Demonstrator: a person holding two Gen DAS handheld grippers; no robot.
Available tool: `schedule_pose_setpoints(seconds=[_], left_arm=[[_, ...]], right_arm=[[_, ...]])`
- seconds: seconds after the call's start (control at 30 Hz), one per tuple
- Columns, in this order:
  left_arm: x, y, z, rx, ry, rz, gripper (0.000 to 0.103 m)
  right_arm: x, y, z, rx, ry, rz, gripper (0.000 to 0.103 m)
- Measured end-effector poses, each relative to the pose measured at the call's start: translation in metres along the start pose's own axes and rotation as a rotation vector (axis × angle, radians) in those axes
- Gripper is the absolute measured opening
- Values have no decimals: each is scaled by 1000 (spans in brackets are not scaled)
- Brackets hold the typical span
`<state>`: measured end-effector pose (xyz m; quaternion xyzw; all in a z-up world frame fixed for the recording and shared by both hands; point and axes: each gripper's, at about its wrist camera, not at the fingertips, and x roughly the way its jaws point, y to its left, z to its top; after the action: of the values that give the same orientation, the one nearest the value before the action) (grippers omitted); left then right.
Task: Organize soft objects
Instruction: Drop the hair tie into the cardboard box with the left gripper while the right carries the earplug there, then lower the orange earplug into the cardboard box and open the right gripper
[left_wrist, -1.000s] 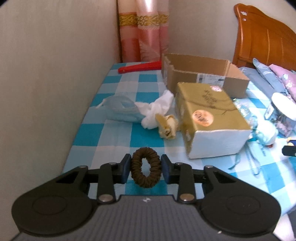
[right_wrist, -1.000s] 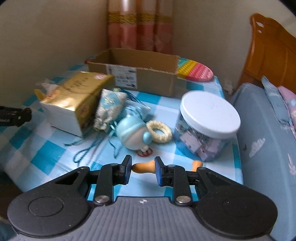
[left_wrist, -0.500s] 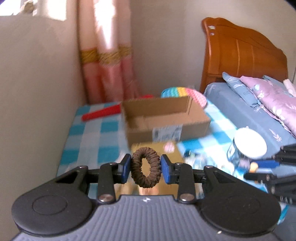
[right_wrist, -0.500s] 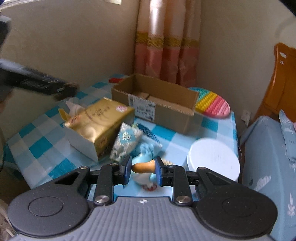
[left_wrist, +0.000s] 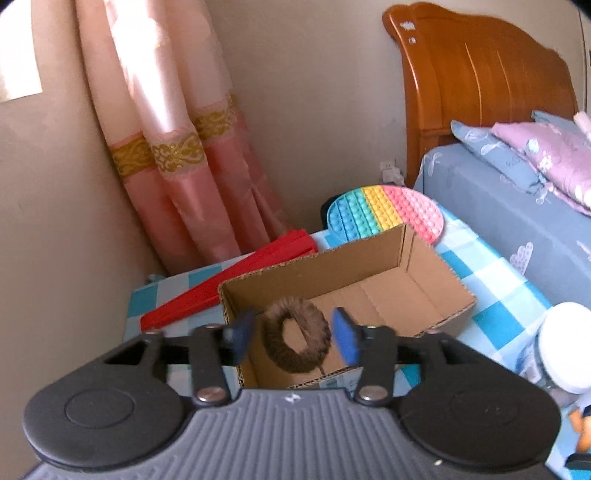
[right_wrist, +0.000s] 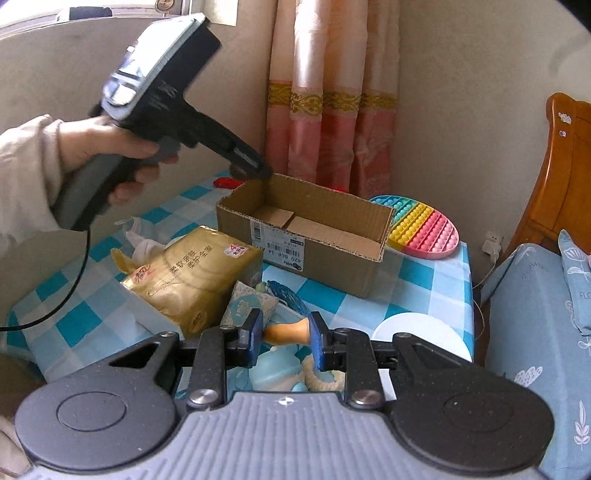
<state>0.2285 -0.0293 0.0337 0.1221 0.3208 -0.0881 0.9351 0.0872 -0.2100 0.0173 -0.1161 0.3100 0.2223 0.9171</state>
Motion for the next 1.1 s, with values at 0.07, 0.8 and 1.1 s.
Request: schedule_pose_setpoints(seconds=[0.07,0.8,1.1], left_arm=[[-2,0,-3,7,-2,4,75],[-112,15,-108,-218,-28,21,100],[-120,18,-132,-231,12,39,100]], right_arm=[[2,-1,2,2,1,1,31],[70,-20,90,3,27,15,31],[138,-24,139,11,77,-24,38]])
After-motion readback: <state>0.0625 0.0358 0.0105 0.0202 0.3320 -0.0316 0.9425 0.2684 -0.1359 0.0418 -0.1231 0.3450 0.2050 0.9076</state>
